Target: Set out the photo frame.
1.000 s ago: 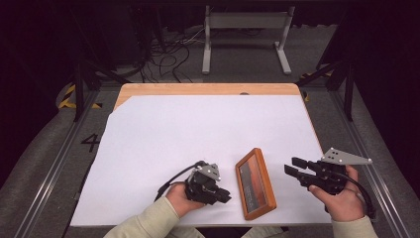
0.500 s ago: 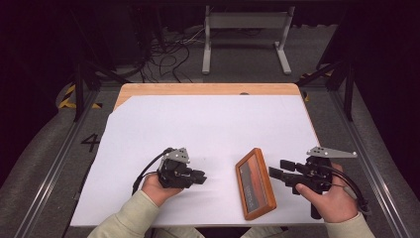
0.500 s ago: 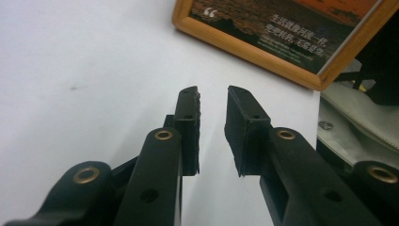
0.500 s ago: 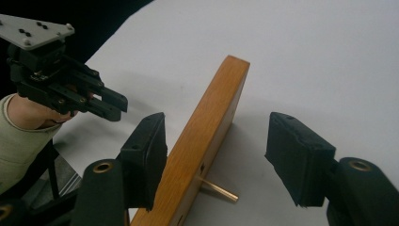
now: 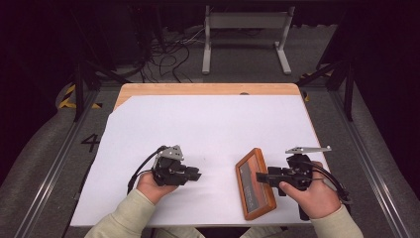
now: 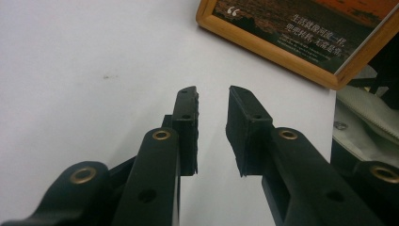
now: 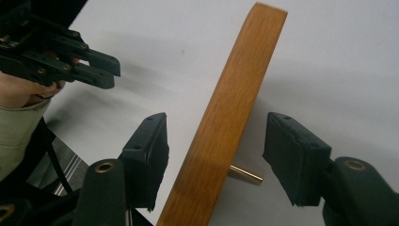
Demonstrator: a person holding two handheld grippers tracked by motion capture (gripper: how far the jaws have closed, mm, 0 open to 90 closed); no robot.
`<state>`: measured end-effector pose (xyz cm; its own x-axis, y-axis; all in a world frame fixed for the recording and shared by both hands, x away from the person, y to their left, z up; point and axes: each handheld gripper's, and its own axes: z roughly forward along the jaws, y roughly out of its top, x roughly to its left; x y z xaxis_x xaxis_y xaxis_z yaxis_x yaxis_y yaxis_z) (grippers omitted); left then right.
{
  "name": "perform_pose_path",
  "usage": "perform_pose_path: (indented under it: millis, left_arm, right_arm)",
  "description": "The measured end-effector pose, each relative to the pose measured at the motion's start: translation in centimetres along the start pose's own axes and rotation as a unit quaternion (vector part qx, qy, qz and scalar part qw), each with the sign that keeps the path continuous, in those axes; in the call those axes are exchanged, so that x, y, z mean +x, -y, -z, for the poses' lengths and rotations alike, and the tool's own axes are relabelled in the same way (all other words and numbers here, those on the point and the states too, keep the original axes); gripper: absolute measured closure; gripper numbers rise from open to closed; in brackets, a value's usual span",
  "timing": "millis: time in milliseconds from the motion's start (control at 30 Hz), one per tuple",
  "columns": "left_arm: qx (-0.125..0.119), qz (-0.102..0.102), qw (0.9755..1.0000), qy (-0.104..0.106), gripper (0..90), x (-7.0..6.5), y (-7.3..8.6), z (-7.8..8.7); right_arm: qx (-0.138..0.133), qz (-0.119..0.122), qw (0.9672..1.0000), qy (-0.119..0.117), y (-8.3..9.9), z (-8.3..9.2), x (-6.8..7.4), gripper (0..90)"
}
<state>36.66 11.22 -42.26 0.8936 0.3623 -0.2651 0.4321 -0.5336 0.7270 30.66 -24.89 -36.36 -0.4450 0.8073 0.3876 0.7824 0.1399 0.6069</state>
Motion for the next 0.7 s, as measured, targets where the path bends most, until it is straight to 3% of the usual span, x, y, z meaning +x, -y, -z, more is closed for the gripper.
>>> perform_pose_path:
  millis: [200,300,333,700]
  left_arm:
    - [0.004,-0.001,1.0,0.0,73.1,0.0,0.1,0.0]
    - [0.003,-0.004,1.0,-0.002,73.1,-0.1,0.1,0.0]
    - [0.003,-0.003,1.0,-0.001,73.2,-0.1,0.1,0.0]
    - [0.004,-0.005,1.0,0.0,73.1,-0.1,0.1,-0.1]
  right_arm:
    - [0.041,-0.001,0.999,0.017,-0.3,-1.6,0.5,53.2]
    - [0.051,0.0,0.9984,0.025,-0.3,-2.0,0.7,55.0]
    - [0.069,-0.006,0.9971,0.031,-0.3,-2.5,0.9,57.5]
    - [0.106,-0.01,0.9922,0.065,-1.0,-2.6,1.7,68.2]
